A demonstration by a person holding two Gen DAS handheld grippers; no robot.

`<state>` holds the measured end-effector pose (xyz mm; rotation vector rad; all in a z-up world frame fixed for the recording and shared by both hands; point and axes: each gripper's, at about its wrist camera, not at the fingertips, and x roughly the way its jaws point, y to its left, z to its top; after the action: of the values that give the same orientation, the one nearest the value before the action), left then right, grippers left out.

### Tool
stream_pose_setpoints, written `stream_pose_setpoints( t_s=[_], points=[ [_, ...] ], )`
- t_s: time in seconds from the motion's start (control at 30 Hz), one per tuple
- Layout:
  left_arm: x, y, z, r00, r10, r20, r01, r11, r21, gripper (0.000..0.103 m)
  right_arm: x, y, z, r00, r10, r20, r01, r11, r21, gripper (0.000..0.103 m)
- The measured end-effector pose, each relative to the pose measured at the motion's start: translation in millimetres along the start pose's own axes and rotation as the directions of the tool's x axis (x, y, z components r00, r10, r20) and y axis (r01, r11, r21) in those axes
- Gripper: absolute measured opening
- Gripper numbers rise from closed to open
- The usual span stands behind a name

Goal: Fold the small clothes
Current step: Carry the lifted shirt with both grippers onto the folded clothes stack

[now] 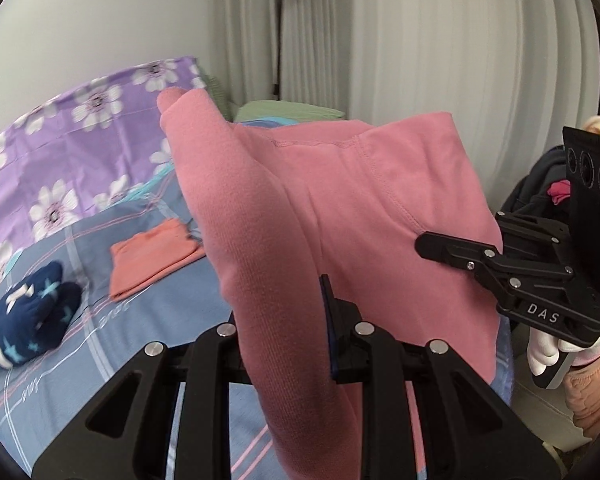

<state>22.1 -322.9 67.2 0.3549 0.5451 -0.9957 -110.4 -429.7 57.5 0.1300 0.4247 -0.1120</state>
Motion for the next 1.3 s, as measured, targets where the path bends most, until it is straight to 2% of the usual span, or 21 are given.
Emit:
stream_pose_setpoints(
  t_s=[0.3,0.53,0.7,0.83,1.03,1.13,1.3],
  points=[
    [45,-40,47,0.999,-0.046,0.003,0.046,0.997,0.064,0.023,-9,-59,9,0.994,-0.11,0.025,0.108,0.993,0.046,0.019],
    [82,-51,92,0.997,-0.079,0.024,0.076,0.992,0.103,0.023,-6,-99,34,0.969,-0.236,0.075,0.23,0.97,0.081,0.019],
    [102,-55,124,0.995,-0.064,0.076,0.053,0.989,0.141,0.023,13,-124,60,0.95,-0.3,0.088,0.29,0.95,0.112,0.019],
    [124,-47,150,0.994,-0.061,0.09,0.049,0.99,0.134,0.023,32,-143,82,0.937,-0.338,0.084,0.326,0.936,0.132,0.019],
    [163,-45,184,0.996,-0.019,0.085,0.007,0.99,0.141,0.023,69,-161,110,0.897,-0.439,0.056,0.433,0.897,0.09,0.019],
    [181,-42,197,0.997,-0.005,0.079,-0.006,0.99,0.144,0.024,85,-176,121,0.883,-0.469,0.037,0.463,0.88,0.106,0.018],
    [213,-28,211,0.998,0.021,0.059,-0.027,0.995,0.097,0.024,120,-194,131,0.866,-0.5,0.006,0.498,0.863,0.089,0.019]
  ],
)
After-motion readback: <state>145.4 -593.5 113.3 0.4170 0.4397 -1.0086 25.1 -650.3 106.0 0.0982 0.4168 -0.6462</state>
